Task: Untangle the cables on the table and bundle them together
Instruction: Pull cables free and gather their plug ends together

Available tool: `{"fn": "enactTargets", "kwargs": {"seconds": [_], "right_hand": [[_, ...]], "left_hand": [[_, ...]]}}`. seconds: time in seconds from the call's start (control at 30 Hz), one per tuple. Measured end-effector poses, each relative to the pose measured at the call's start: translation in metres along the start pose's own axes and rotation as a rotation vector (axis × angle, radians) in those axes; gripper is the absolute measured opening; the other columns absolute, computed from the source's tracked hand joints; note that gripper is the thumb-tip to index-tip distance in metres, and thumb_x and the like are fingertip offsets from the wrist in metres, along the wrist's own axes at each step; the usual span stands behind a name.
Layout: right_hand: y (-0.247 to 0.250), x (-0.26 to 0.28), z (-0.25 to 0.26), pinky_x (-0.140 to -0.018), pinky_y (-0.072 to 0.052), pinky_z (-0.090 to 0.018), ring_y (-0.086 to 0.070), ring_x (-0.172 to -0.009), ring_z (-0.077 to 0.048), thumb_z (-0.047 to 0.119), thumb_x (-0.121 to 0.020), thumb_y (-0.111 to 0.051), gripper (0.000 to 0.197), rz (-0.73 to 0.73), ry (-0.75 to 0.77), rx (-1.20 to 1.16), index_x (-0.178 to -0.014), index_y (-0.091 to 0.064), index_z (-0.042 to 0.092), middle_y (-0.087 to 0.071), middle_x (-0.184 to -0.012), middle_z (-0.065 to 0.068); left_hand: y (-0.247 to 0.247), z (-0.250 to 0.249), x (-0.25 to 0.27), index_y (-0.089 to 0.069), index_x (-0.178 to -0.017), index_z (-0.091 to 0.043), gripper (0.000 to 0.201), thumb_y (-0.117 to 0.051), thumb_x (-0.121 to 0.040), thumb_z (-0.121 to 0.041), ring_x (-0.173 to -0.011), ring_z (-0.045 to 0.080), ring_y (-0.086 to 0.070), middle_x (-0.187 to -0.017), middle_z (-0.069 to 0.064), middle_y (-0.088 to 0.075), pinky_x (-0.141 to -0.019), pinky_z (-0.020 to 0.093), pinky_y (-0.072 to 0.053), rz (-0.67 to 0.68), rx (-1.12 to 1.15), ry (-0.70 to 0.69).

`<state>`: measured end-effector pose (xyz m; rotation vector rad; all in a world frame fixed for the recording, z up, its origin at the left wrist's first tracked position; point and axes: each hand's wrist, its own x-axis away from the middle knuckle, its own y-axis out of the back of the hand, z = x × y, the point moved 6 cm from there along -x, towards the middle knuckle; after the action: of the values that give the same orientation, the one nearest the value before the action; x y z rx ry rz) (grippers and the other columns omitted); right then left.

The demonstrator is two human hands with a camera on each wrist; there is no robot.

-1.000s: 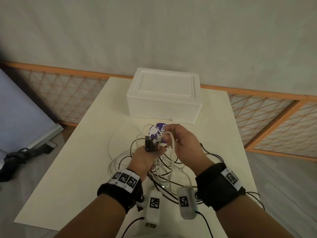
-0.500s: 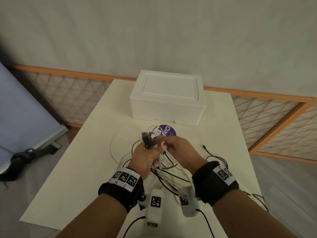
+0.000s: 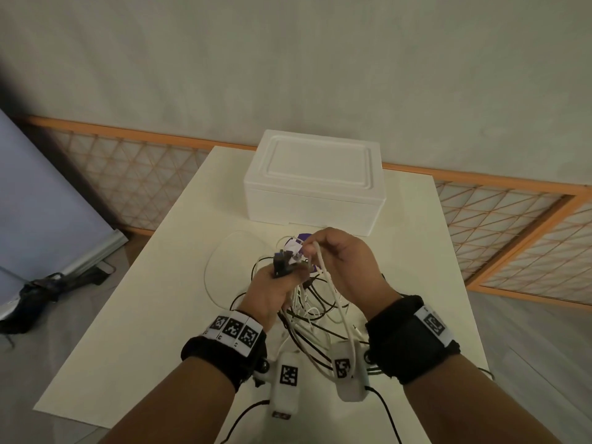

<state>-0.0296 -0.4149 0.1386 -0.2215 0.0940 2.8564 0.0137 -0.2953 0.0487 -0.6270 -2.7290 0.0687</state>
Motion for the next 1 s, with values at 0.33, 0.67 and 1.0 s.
{"fn": "enactTargets", "kwargs": {"seconds": [0.33,0.67,1.0], "right_hand": [[-0.005,-0.001,-0.032,-0.079,-0.052,-0.029,-0.060,-0.082,-0.008,0.019,-0.086,-0.067,0.023,0.219,-0.108,0.639,-0.108,-0.060,0.018,-0.064,-0.097,0.004],[0.002,-0.012,-0.002,-0.069,-0.054,-0.023,-0.066,-0.072,-0.003,0.011,-0.094,-0.053,0.015,-0.082,-0.079,0.226,-0.085,-0.062,0.019,-0.067,-0.080,0.005],[-0.004,-0.014,-0.013,-0.085,-0.053,-0.034,-0.064,-0.091,-0.008,0.024,-0.092,-0.060,0.020,0.115,-0.042,0.379,-0.110,-0.060,0.033,-0.066,-0.098,0.007]], "left_hand": [[0.010,-0.022,-0.007,-0.076,-0.083,-0.018,0.011,-0.076,-0.079,-0.028,-0.059,0.016,-0.052,-0.067,-0.001,-0.066,-0.052,0.027,-0.040,-0.050,0.031,-0.130],[0.009,-0.013,-0.008,-0.066,-0.103,-0.020,0.029,-0.077,-0.078,-0.025,-0.064,0.020,-0.057,-0.082,0.002,-0.069,-0.054,0.027,-0.044,0.075,-0.180,-0.111],[0.010,-0.032,-0.012,-0.068,-0.075,-0.020,0.011,-0.073,-0.084,-0.024,-0.055,0.000,-0.061,-0.055,-0.011,-0.065,-0.058,0.016,-0.047,0.008,-0.274,-0.159]]}}
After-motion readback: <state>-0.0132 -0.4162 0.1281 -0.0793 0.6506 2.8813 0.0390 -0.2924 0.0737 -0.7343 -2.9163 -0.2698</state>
